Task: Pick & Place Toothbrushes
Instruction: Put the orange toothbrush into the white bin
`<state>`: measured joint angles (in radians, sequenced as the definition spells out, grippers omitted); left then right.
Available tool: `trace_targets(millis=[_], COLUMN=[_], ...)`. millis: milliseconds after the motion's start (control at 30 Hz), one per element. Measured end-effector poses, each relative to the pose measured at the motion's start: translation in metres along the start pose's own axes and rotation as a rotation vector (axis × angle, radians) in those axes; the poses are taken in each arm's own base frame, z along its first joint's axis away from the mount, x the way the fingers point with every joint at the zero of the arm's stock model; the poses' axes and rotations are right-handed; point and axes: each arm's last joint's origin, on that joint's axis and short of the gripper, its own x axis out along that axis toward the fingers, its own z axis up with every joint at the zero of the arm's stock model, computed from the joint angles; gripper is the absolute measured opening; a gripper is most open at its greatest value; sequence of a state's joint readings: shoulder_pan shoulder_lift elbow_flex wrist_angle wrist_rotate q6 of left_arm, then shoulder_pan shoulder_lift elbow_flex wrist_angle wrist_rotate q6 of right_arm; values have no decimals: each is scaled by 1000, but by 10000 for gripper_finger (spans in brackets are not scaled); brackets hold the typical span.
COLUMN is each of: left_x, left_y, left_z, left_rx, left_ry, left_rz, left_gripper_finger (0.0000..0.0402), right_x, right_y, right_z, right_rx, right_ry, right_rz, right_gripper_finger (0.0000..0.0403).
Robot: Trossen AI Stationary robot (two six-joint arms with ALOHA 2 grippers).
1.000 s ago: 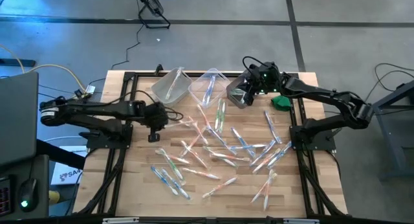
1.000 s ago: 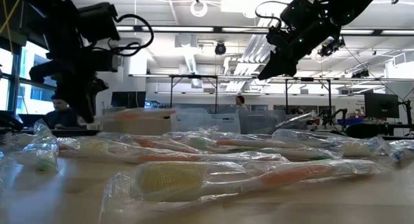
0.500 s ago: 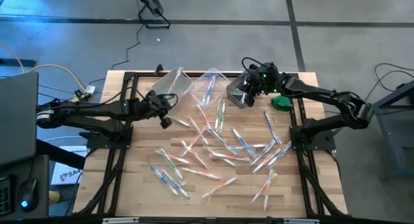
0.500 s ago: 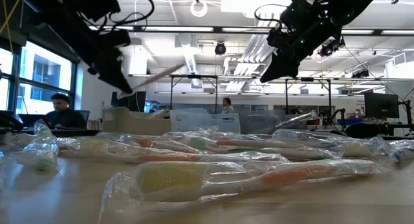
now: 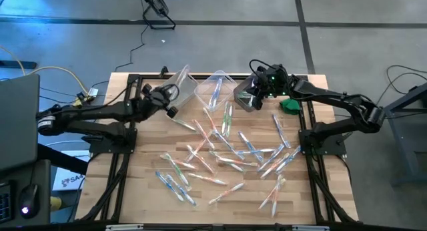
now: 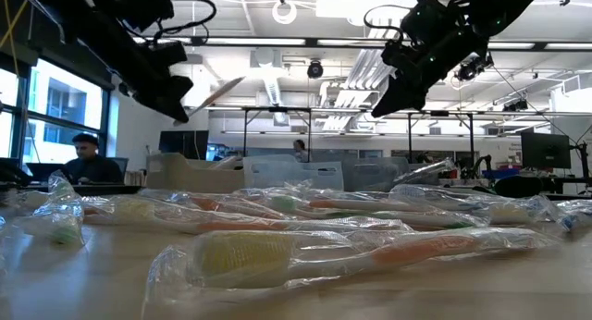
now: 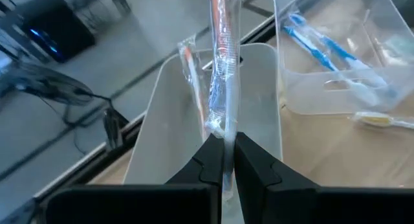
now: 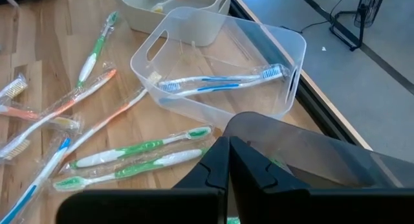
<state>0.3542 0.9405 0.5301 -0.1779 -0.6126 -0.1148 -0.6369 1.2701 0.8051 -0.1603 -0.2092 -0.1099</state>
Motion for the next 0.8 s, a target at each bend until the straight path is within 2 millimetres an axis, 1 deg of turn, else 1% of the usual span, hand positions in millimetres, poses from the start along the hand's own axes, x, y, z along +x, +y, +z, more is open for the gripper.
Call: trace_targets(millis=[233, 367, 500, 633, 800], left_x=[24, 39, 53, 65, 71], left_y=[31, 40, 44, 43, 40], left_z=[-3, -8, -13, -15, -17], left_rx=[-95, -125, -130, -122, -114], left_ry=[87, 147, 180, 184, 190], left_rz=[-12, -60, -34, -43, -51], left_gripper_finger=[15, 15, 15, 15, 15], right_x=[0, 0, 0, 0, 0], right_y=[0, 0, 0, 0, 0], right_z=[1, 1, 1, 1, 1], right_rx=[-2, 5, 6, 7, 9], right_ry=[-14, -14, -14, -14, -13], right_rz=[-2, -1, -1, -2, 1], right_gripper_finger=[4, 4, 4, 4, 4])
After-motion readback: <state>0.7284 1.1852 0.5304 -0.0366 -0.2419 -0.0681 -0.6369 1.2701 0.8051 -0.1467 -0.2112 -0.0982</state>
